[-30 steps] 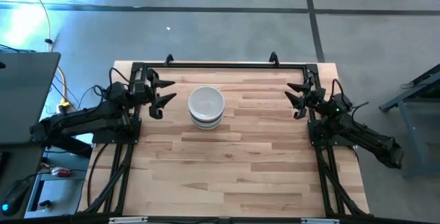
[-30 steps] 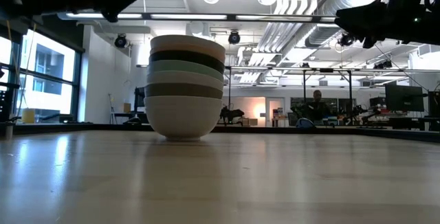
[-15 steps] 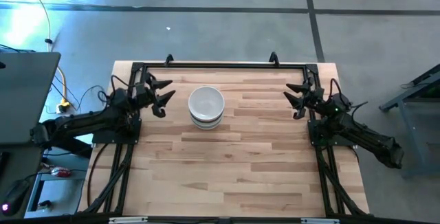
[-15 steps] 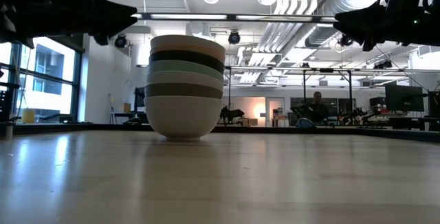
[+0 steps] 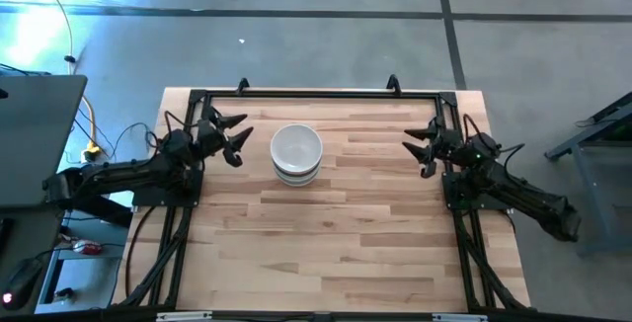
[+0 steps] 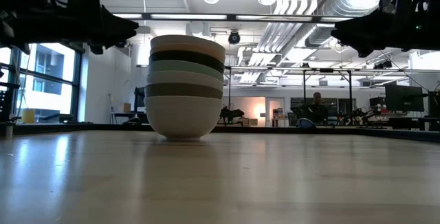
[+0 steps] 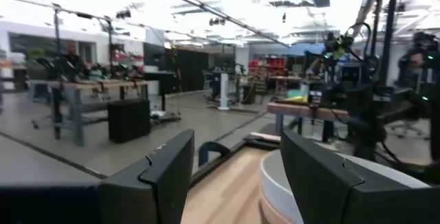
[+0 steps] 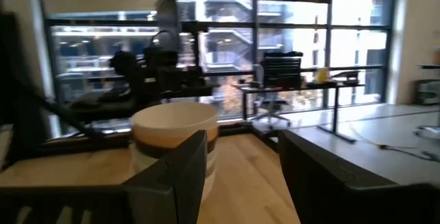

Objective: Nest bowls inside each other
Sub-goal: Return to Home Position

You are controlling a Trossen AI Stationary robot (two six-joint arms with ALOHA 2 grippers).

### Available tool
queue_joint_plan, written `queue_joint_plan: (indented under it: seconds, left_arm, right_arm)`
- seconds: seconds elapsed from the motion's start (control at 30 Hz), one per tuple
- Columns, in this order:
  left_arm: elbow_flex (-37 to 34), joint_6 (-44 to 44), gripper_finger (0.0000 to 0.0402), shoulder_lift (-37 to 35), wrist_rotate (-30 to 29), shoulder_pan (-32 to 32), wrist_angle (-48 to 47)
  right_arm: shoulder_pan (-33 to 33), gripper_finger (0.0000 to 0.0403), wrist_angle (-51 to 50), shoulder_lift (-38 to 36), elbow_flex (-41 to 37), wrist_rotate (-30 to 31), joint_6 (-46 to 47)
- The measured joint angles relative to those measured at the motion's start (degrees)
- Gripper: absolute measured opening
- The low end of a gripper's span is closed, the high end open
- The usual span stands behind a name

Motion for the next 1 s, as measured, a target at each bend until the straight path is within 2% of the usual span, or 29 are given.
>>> queue_joint_plan:
  seconds: [0.23,0.7,1.0]
  left_arm:
    - [0.1,-2.1,0.0207,7.1,0.0,-5.1,7.9]
    - [1.7,-1.8,0.0207,26.3,-3.1,-15.3,22.1]
    - [3.6,-0.5,0.0207,31.1,-2.6,-17.1,23.8]
  right_arm:
    - [3.5,0.0172,-0.7,1.9,0.0,-3.0,0.7]
    - [16.7,0.0172,-0.7,6.6,0.0,-1.3,0.2]
    - [22.0,0.0172,0.2,6.7,-0.1,0.7,0.4]
